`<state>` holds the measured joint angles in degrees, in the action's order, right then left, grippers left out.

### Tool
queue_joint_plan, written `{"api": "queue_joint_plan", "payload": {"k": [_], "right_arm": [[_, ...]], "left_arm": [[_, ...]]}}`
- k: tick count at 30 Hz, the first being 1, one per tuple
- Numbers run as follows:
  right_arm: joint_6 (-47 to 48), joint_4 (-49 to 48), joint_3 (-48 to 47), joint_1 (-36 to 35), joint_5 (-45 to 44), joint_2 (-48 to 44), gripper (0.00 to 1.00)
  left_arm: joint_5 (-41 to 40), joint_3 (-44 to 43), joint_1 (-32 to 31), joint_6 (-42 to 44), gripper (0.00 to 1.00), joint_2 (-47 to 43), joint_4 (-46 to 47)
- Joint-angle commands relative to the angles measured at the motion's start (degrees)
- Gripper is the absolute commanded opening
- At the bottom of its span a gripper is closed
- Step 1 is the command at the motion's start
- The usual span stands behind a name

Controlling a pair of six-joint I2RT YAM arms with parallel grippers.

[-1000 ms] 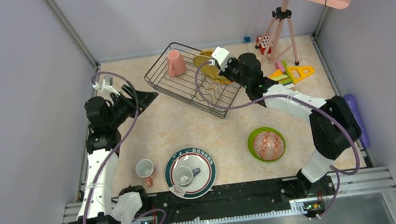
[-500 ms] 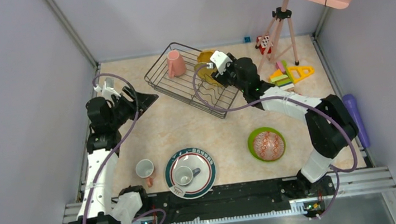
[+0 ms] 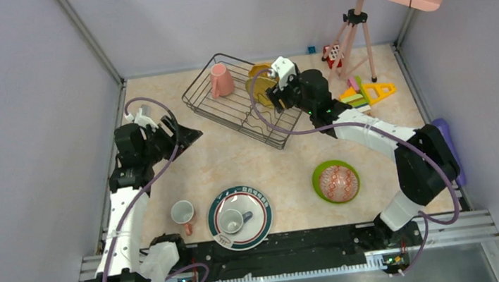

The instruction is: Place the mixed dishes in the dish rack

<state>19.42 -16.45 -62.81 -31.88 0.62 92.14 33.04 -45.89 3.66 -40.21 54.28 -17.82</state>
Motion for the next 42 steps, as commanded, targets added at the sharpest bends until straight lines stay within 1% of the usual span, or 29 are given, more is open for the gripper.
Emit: {"api": "queue_joint_plan", "payload": {"k": [1,3,5,6,7,8,9,12,15,18,21,23,27,30,31,32,34,38,42], "right_arm": [[-16.1,3.5,-4.7,-0.6,8.4,-5.4,0.69],[-24.6,6.3,-4.7,-0.6,8.1,-6.0,0.68],[-30.0,12.1,-5.8,-1.2,6.3,-6.6,0.72],[-31.3,15.3,-6.3,-1.8,4.6,-7.2,0.76],[-32.1,18.7,-6.4,-2.6,1.5,-8.1,0.84],[-33.0,20.6,-5.9,-3.0,0.0,-9.5,0.95],[-34.5,22.2,-5.3,-3.0,-0.3,-11.2,0.98],[-36.0,25.3,-2.4,-3.0,0.4,-17.3,0.99],[-35.9,27.1,1.0,-2.1,4.6,-23.8,0.99],[-38.2,24.8,8.4,-1.2,4.7,-31.9,0.99],[-40.8,19.8,17.9,0.0,6.8,-39.1,0.98],[-43.1,22.2,19.8,0.2,6.0,-41.2,0.94],[-49.2,35.3,17.8,0.2,-3.6,-39.2,0.91],[-53.9,42.7,16.5,0.2,-6.3,-35.9,0.91],[-56.5,47.0,15.6,0.2,-8.9,-34.6,0.91],[-58.8,50.1,14.6,0.2,-12.8,-33.6,0.91],[-62.7,55.2,13.3,0.2,-17.3,-31.8,0.91],[-64.7,57.0,14.0,0.3,-19.0,-31.8,0.91],[-66.4,58.9,15.3,1.1,-20.6,-33.1,0.88]], "left_arm": [[-3.1,-0.7,-2.1,4.0,0.7,-0.7,-4.0],[-5.0,0.7,-4.2,4.1,0.7,-1.3,-4.1],[-8.3,1.4,-7.6,4.4,0.7,-1.8,-4.4],[-11.1,1.5,-10.3,4.7,0.7,-1.9,-5.0],[-13.4,1.5,-12.6,5.1,0.7,-1.8,-5.5],[-15.4,1.3,-14.6,5.5,0.7,-1.6,-5.8],[-16.3,1.1,-16.4,5.9,0.7,-1.5,-6.0],[-16.0,0.7,-19.6,7.2,0.7,-0.8,-5.7],[-17.3,-0.3,-22.0,9.5,0.7,0.6,-7.5],[-19.8,-2.9,-23.7,11.5,0.7,2.6,-11.9],[-21.1,-3.4,-25.3,12.3,0.7,3.2,-12.8],[-22.2,-3.4,-26.6,12.4,0.69,3.2,-12.7],[-25.5,-3.1,-29.9,13.9,0.68,3.0,-12.1],[-26.0,-3.4,-31.7,15.2,0.67,2.8,-12.6],[-26.3,-3.7,-32.0,15.4,0.66,2.7,-13.2],[-26.7,-4.0,-32.4,15.4,0.66,2.6,-13.7],[-27.9,-4.3,-33.1,15.6,0.66,2.3,-14.5],[-29.8,-4.3,-33.6,15.9,0.67,2.0,-15.1],[-29.4,-4.4,-33.6,15.8,0.66,1.7,-15.7]]}}
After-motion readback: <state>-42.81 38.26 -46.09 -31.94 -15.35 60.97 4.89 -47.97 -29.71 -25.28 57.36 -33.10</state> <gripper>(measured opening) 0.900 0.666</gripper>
